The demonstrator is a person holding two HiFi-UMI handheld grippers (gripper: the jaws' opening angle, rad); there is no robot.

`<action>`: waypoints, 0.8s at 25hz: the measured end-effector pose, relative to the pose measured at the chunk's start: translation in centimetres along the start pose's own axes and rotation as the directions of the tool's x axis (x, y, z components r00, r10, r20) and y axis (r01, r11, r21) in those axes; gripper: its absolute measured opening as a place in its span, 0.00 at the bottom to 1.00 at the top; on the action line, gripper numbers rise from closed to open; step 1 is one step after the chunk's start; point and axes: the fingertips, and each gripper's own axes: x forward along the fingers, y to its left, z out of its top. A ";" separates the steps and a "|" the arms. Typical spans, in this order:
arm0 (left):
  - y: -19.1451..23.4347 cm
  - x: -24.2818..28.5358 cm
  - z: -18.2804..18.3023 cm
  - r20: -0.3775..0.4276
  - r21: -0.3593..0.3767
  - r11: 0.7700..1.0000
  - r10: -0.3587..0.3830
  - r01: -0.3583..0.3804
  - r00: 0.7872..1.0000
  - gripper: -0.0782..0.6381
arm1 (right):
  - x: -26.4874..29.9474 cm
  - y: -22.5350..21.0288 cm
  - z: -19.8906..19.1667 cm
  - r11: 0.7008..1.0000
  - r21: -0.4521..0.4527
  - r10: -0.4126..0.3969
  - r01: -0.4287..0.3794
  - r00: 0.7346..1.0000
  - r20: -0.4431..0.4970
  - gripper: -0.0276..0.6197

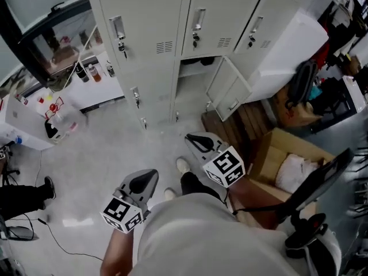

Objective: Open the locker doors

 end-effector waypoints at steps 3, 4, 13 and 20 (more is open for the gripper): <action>0.8 -1.9 0.2 0.020 0.000 0.999 0.049 -0.049 0.999 0.12 | 2.2 0.3 2.4 1.000 -0.014 0.004 -0.003 0.999 0.044 0.09; 1.1 -2.5 0.4 0.027 -0.001 0.998 0.063 -0.063 0.998 0.12 | 3.0 0.3 3.3 1.000 -0.018 0.004 -0.003 0.998 0.061 0.09; 4.8 -6.6 1.1 0.073 -0.038 0.981 0.193 -0.191 0.978 0.12 | 12.4 -0.9 14.2 0.998 -0.058 0.039 -0.027 0.974 0.222 0.09; 9.4 -8.0 4.2 0.085 -0.042 0.965 0.261 -0.259 0.962 0.12 | 21.4 -6.8 23.3 0.999 -0.048 -0.006 0.021 0.952 0.305 0.17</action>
